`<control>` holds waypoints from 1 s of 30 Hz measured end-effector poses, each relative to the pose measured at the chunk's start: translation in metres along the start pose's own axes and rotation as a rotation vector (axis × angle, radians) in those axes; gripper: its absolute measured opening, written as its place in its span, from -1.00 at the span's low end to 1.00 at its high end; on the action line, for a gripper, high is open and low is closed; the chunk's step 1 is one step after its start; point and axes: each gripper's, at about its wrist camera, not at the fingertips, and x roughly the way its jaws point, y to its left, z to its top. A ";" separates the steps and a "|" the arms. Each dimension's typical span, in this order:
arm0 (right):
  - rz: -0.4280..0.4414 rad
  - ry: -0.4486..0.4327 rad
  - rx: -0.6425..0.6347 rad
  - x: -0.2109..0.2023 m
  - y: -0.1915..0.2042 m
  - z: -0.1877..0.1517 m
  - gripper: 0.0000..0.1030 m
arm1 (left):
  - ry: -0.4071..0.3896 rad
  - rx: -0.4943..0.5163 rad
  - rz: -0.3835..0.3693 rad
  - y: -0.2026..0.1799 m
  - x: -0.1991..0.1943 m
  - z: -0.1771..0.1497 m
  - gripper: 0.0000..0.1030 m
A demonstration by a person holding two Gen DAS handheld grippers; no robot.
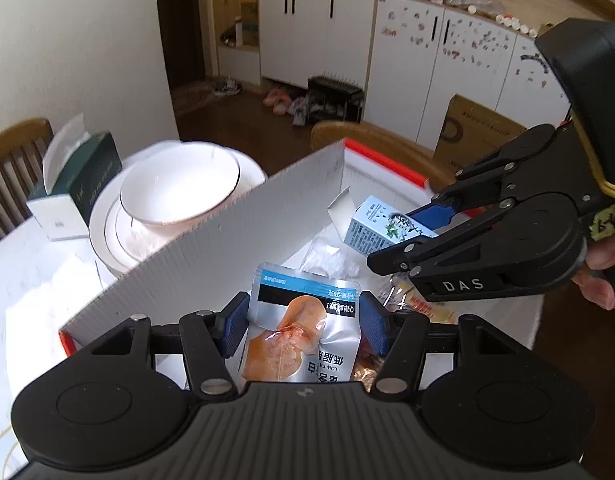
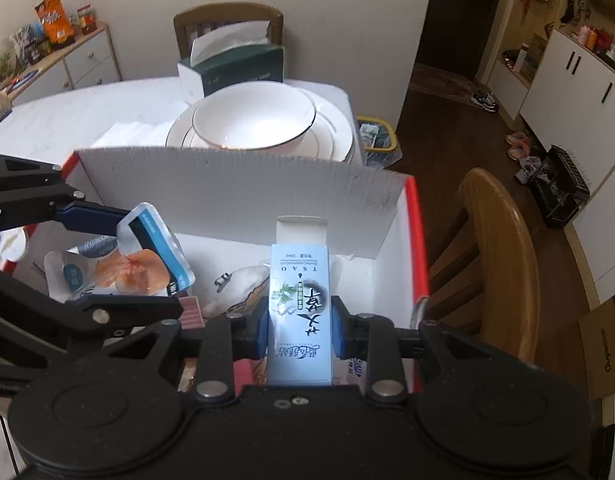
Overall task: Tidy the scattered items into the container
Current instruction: 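Lower the pouch and carton into the box and open both tools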
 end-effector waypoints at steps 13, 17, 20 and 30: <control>0.014 0.037 -0.050 0.014 0.008 -0.003 -0.45 | 0.092 -0.036 -0.015 0.009 0.024 -0.012 0.13; 0.024 0.047 -0.030 0.016 0.005 -0.002 -0.44 | 0.124 -0.039 -0.022 0.010 0.027 -0.011 0.16; 0.022 0.047 -0.026 0.016 0.004 -0.001 -0.39 | 0.145 -0.050 -0.028 0.011 0.029 -0.011 0.18; 0.004 0.023 -0.045 0.008 0.007 -0.005 -0.10 | 0.143 -0.054 -0.042 0.010 0.025 -0.014 0.35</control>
